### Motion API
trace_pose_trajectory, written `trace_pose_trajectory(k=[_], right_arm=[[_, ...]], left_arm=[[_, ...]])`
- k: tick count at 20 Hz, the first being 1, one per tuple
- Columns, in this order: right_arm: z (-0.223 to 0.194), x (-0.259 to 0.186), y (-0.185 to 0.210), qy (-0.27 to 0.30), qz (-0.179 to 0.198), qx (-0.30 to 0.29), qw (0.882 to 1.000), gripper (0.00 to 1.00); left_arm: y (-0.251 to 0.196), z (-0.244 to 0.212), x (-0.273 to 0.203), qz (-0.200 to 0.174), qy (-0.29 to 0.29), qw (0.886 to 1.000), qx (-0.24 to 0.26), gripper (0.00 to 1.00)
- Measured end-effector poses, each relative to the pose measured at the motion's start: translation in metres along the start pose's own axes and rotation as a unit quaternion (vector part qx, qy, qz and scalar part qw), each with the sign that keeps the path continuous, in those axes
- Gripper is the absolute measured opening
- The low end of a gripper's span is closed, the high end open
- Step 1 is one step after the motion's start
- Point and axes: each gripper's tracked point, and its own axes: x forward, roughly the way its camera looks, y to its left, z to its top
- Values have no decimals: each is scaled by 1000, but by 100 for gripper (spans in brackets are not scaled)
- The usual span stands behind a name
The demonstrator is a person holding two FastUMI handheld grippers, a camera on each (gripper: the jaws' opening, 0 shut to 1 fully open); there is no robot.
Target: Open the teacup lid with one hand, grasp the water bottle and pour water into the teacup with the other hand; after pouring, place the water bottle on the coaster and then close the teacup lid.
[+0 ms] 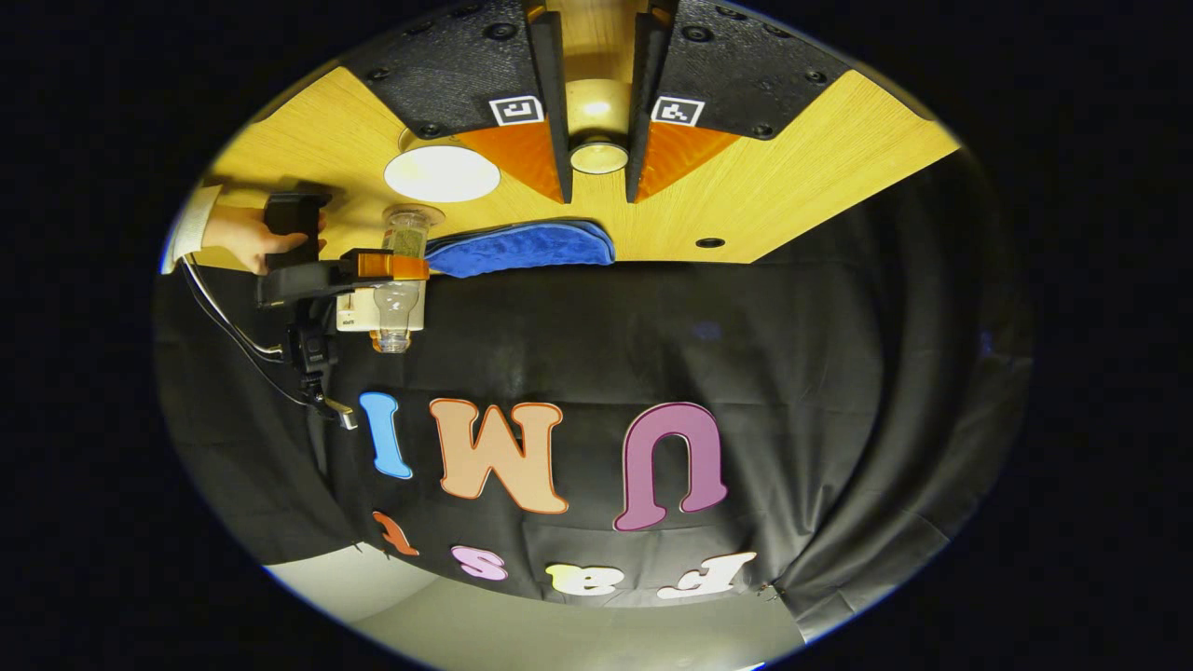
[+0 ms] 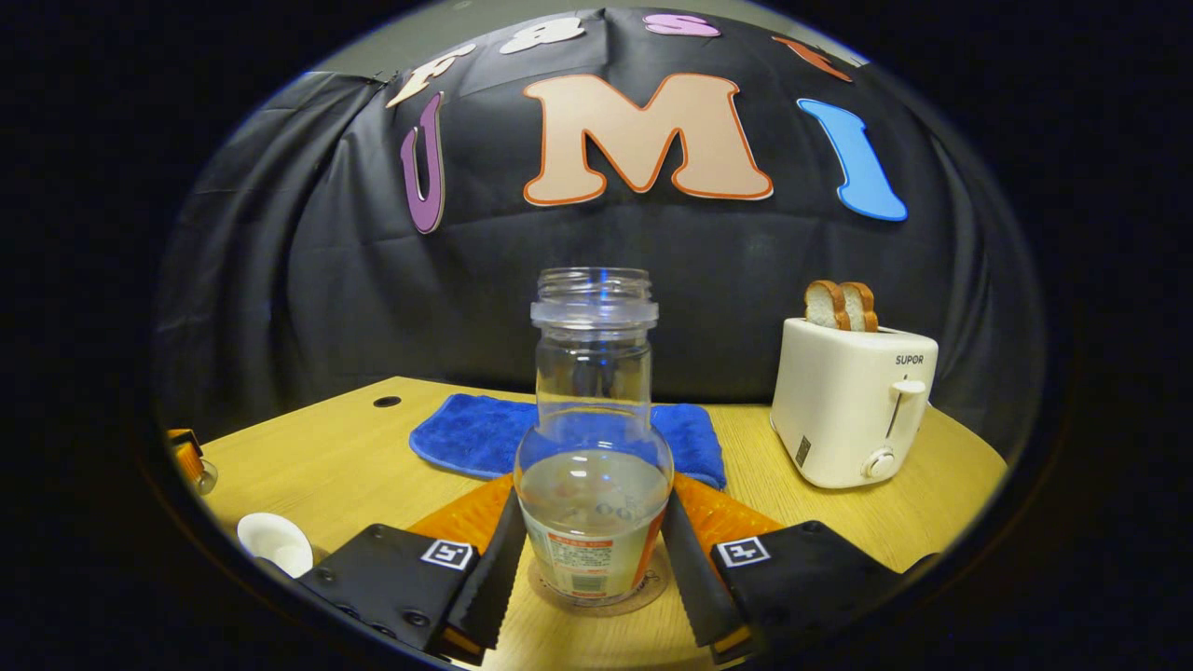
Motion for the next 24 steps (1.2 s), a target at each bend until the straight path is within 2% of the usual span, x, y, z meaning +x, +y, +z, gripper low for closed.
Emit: trace_pose_trajectory(k=[2, 7, 13, 15, 16, 18, 19, 20, 24], right_arm=[[-2, 1, 1, 3, 4, 3, 1000, 80], [-11, 0, 5, 0, 1, -38, 999, 79], [-11, 1, 0, 1, -6, -19, 1000, 82], [-10, -1, 1, -4, -6, -22, 1000, 86], [-9, -2, 2, -8, -5, -25, 1000, 84], [-7, -5, 3, -15, -5, -28, 999, 89], [-7, -6, 2, -15, -7, -26, 1000, 87], [-8, -5, 1, -14, -8, -22, 1000, 92], [-8, -14, -5, -15, -10, 2, 1000, 92]], left_arm=[[1, 0, 0, 0, -1, 1000, 0, 27], [0, 1, 1, 0, -1, 1000, 0, 28], [-1, 1, 2, 0, -1, 1000, 0, 27], [1, 1, 0, 0, 0, 1000, 0, 27], [0, 0, 1, 0, -1, 1000, 0, 27], [1, 1, 0, 0, 0, 1000, 0, 28], [1, 1, 1, 0, -1, 1000, 0, 27], [0, 1, 1, 0, -1, 1000, 0, 28], [-1, 1, 1, -3, -1, 1000, 0, 27]])
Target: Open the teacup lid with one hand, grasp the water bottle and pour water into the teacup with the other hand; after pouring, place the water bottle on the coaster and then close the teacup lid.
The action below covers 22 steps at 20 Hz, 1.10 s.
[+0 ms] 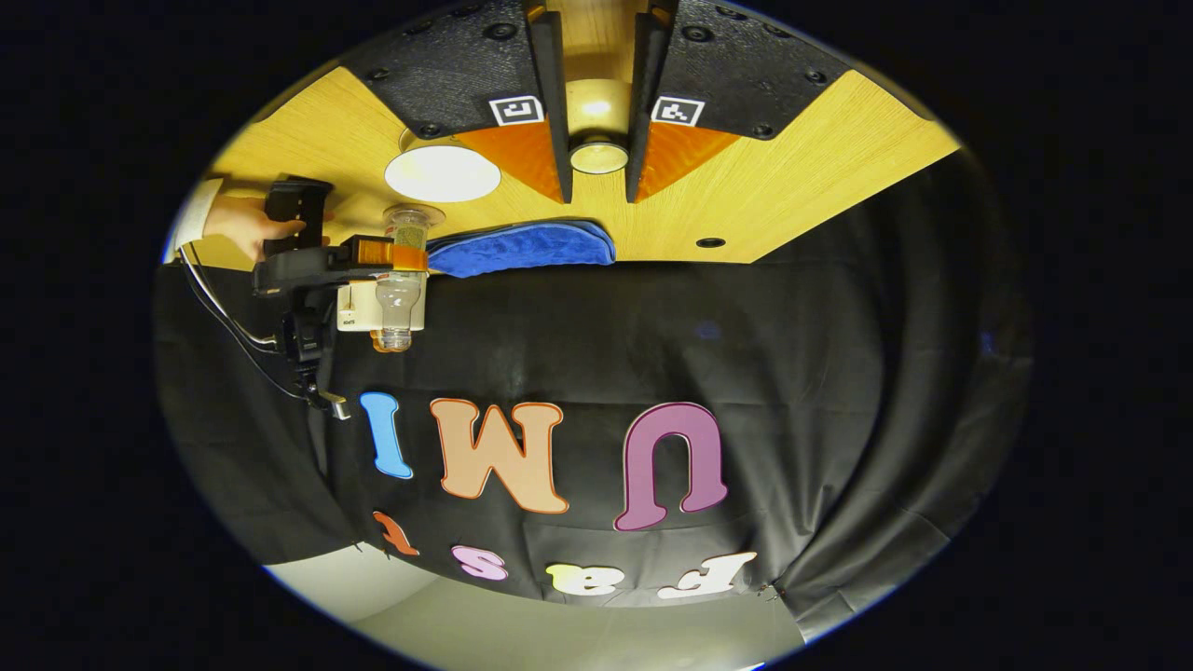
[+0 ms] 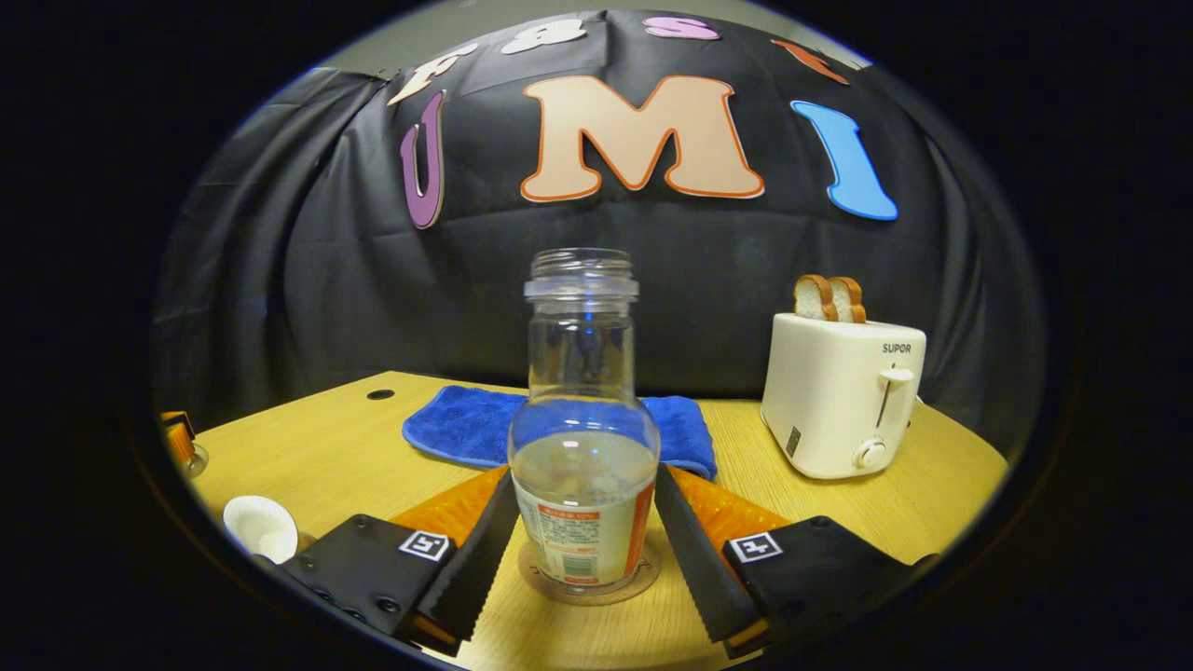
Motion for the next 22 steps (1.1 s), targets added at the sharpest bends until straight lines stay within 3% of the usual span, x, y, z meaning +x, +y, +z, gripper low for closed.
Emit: trace_pose_trajectory(k=[3, 4, 6, 7, 11, 15, 17, 22], right_arm=[[5, -12, 1, -21, 2, -8, 1000, 92], [6, -16, 1, -26, 4, -7, 1000, 97], [7, -24, 1, -33, 7, -1, 999, 92], [8, -28, 0, -37, 7, 0, 999, 96], [11, -46, -1, -54, 10, -1, 998, 96], [16, -67, -3, -77, 12, 0, 997, 88], [15, -73, -4, -77, 15, 0, 997, 92], [15, -92, -9, -79, 19, 0, 997, 92]], left_arm=[[-2, 0, 3, -4, 0, 1000, 0, 27], [-5, 0, 4, -8, -1, 1000, 0, 29], [-9, -1, 9, -15, 2, 1000, 0, 27], [-12, -1, 13, -22, 2, 1000, 0, 27], [-31, 1, 23, -58, 2, 998, -2, 27], [-50, 0, 30, -92, 1, 996, -3, 27], [-59, 1, 33, -106, 1, 994, -4, 27], [-92, 1, 38, -147, 0, 989, -4, 28]])
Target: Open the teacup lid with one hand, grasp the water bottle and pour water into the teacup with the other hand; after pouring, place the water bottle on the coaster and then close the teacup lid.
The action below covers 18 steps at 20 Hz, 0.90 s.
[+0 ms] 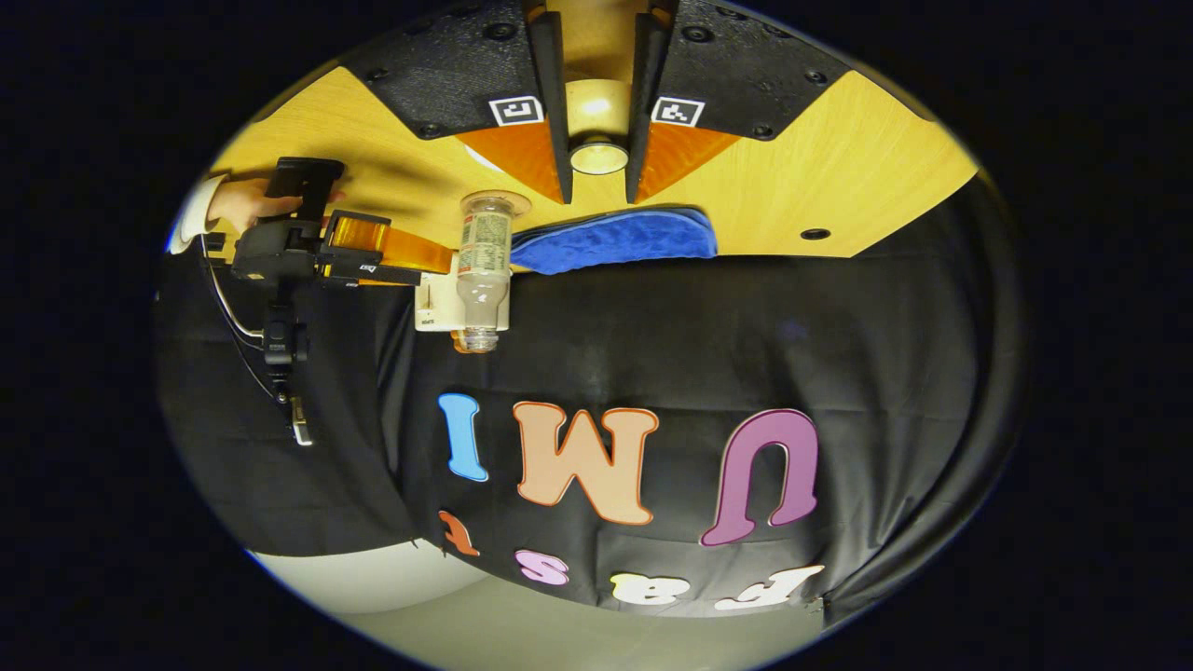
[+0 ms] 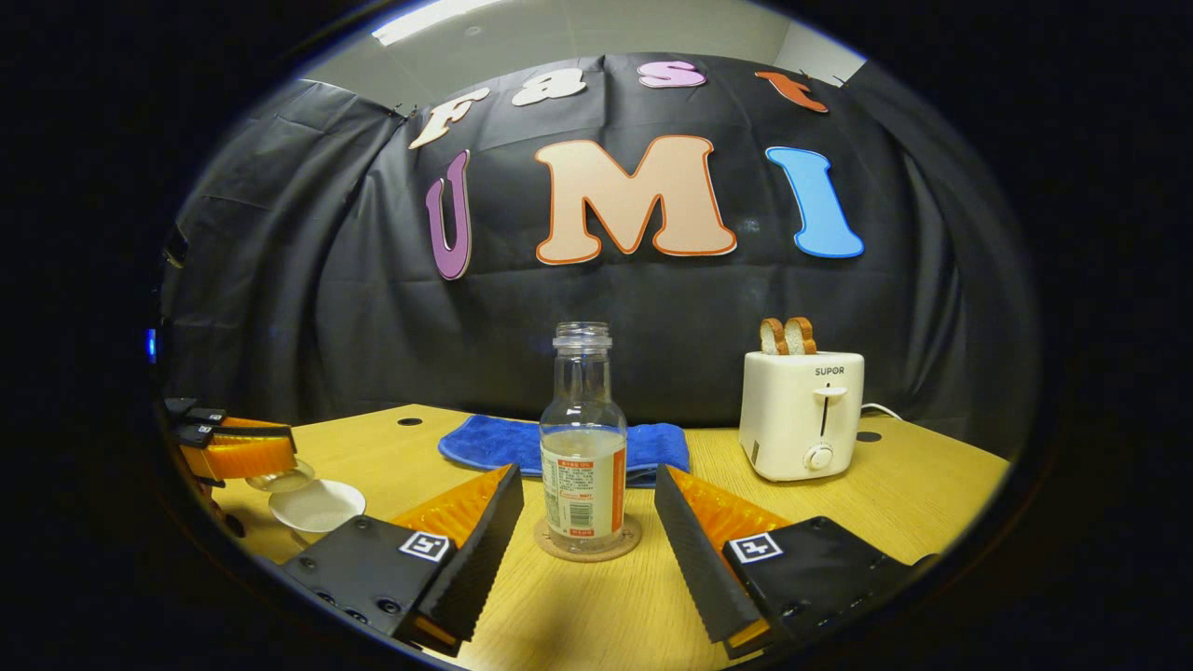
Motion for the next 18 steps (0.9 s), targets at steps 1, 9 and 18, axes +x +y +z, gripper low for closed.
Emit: trace_pose_trajectory(k=[1, 9, 18], right_arm=[[0, -5, -1, 0, 0, 0, 1000, 92], [1, -29, -9, -2, 5, 1, 1000, 87], [2, -40, -8, 1, 17, 1, 1000, 87]], left_arm=[[-5, -1, 1, -8, 1, 1000, 1, 28], [-20, -6, 15, -26, 21, 999, 4, 28], [-24, -20, 22, -33, 71, 997, 22, 28]])
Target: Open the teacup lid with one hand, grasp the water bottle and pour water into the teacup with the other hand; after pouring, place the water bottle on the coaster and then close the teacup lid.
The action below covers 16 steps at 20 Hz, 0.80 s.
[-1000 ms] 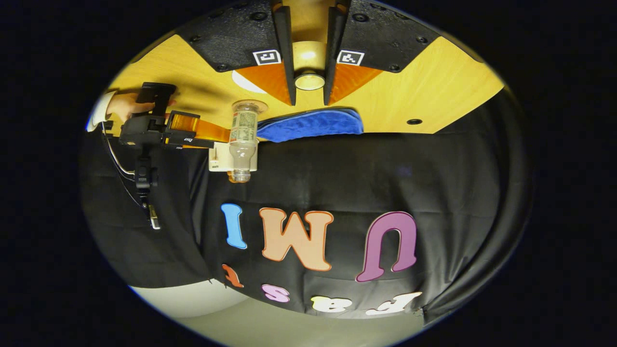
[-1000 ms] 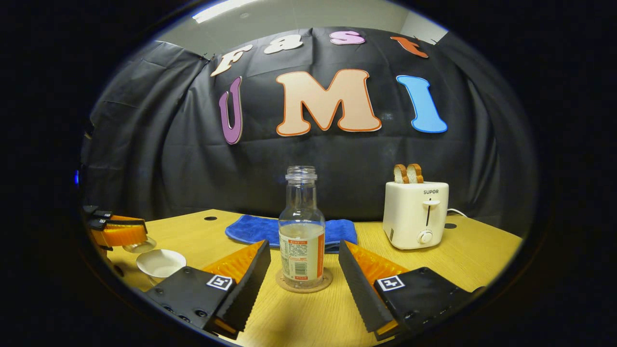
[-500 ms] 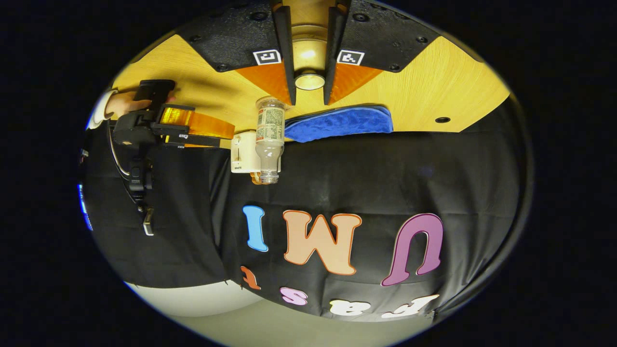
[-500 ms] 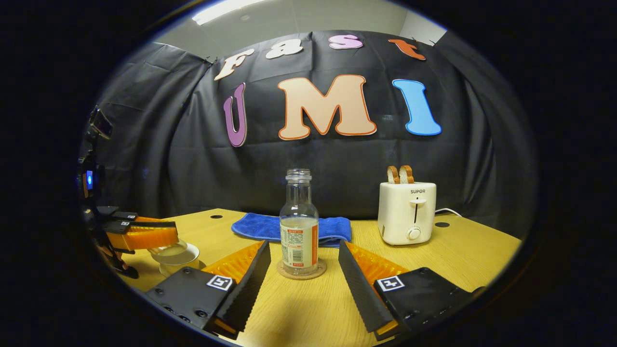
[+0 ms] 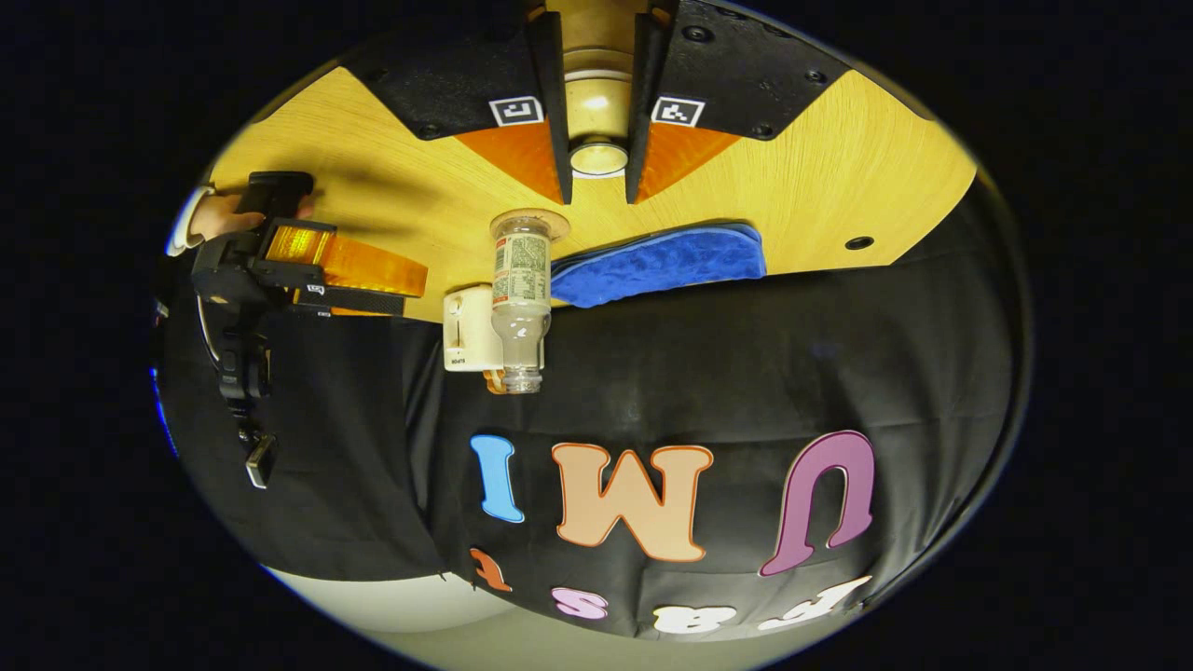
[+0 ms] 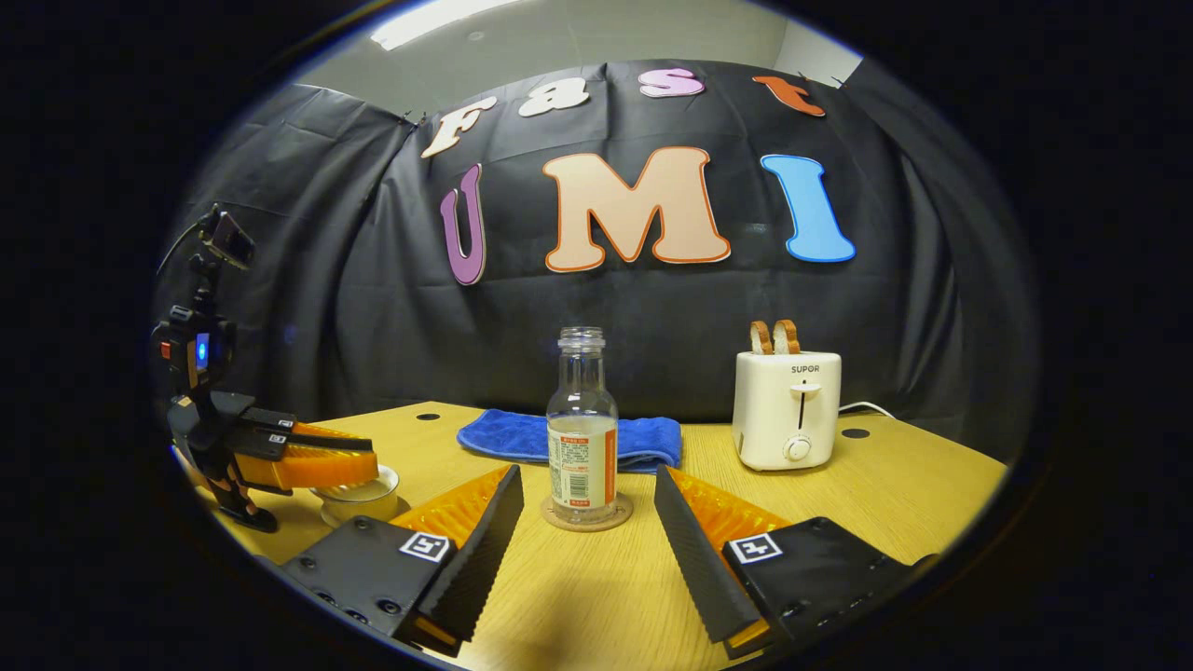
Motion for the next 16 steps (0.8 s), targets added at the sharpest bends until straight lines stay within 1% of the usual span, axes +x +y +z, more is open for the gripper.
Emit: trace_pose_trajectory(k=[2, 3, 4, 5, 6, 7, 10, 11, 12, 13, 14, 15, 16], right_arm=[[1, -3, -1, -1, 0, 0, 1000, 96], [1, -4, -2, -1, 1, 0, 1000, 87], [1, -4, -3, -1, -1, 0, 1000, 92], [1, -4, -4, 0, -3, 0, 1000, 92], [1, -4, -3, 0, -3, 0, 1000, 87], [1, -4, -3, 0, -3, 1, 1000, 92], [2, -5, -4, 0, -5, 0, 1000, 92], [1, -5, -4, 0, -6, 0, 1000, 88], [2, -5, -4, 0, -6, 0, 1000, 88], [2, -5, -4, 0, -6, 0, 1000, 87], [2, -5, -4, 0, -6, 0, 1000, 88], [2, -5, -4, 0, -6, 0, 1000, 92], [2, -5, -4, 1, -6, 0, 1000, 92]], left_arm=[[0, 3, -1, -1, -3, 1000, -2, 27], [1, 2, -1, 0, -3, 1000, -3, 27], [1, 2, -2, 0, -4, 1000, -4, 29], [2, 2, -2, 2, -4, 1000, -5, 32], [3, 4, -3, 3, -6, 1000, -6, 32], [3, 4, -3, 5, -9, 1000, -7, 32], [7, 7, -6, 15, -19, 1000, -12, 34], [10, 8, -8, 21, -24, 999, -15, 43], [11, 10, -9, 26, -28, 999, -18, 49], [11, 9, -11, 28, -31, 999, -20, 65], [12, 9, -13, 32, -32, 999, -23, 72], [12, 10, -17, 34, -35, 999, -24, 83], [11, 11, -21, 35, -38, 998, -23, 88]])
